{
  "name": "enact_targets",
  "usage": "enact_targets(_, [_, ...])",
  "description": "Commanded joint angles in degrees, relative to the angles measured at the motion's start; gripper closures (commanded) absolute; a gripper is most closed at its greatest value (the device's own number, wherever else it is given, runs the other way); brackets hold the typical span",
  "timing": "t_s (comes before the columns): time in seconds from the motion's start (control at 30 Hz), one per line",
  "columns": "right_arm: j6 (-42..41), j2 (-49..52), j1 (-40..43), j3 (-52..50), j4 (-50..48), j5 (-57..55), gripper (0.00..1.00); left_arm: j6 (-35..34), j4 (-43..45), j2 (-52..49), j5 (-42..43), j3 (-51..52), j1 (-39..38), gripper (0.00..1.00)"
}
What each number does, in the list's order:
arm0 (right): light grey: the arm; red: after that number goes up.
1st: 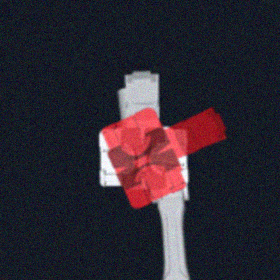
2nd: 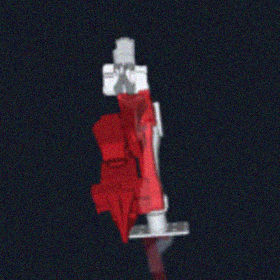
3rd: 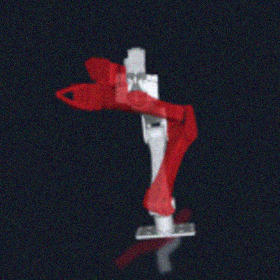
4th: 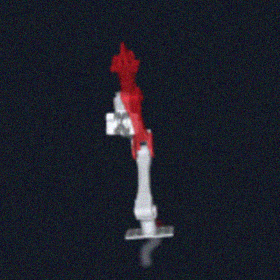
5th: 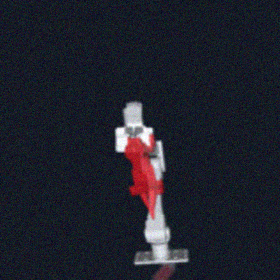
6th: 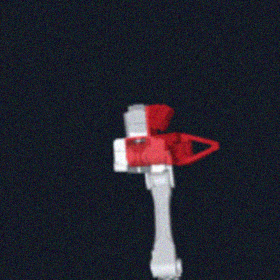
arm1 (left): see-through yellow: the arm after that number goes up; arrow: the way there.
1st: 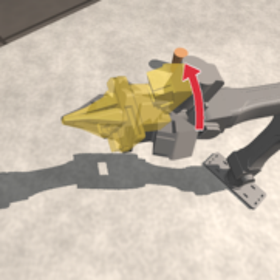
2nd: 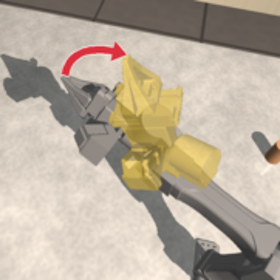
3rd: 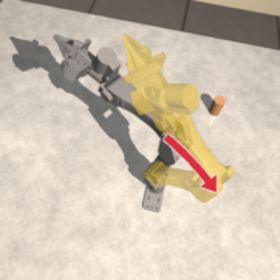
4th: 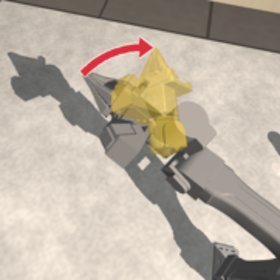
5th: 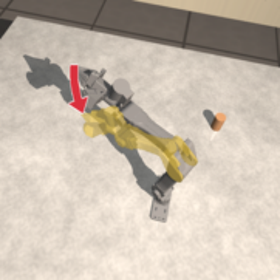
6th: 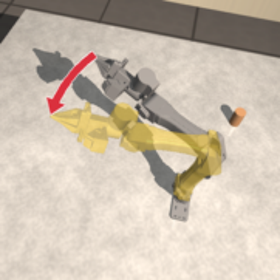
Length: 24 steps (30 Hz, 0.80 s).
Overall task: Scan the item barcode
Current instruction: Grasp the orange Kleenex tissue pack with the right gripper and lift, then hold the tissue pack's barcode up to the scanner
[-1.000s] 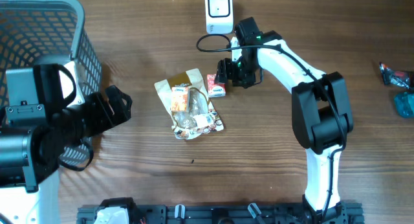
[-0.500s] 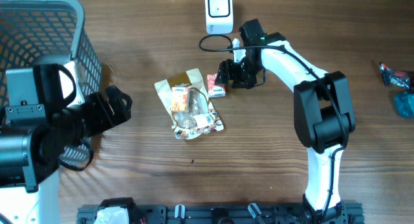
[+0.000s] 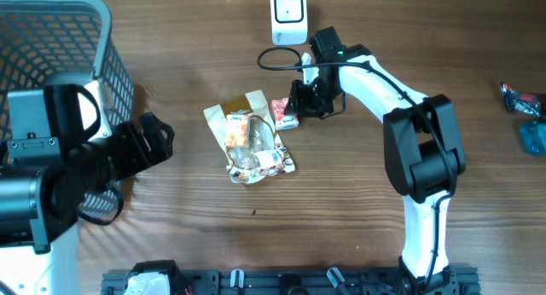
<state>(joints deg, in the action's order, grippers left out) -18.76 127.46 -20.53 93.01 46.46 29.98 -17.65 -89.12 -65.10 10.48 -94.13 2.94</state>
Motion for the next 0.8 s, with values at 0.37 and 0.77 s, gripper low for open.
enact_targets(0.37, [6.10,1.55,7.96,1.27,-1.70,27.41,0.95,0.72,0.13,-0.15,-0.11,-0.52,-0.26,0.00])
enact_targets(0.77, [14.03,1.55,19.65,1.27,-5.68,51.84,0.95,0.74,0.13,-0.15,-0.11,-0.52,-0.26,0.00])
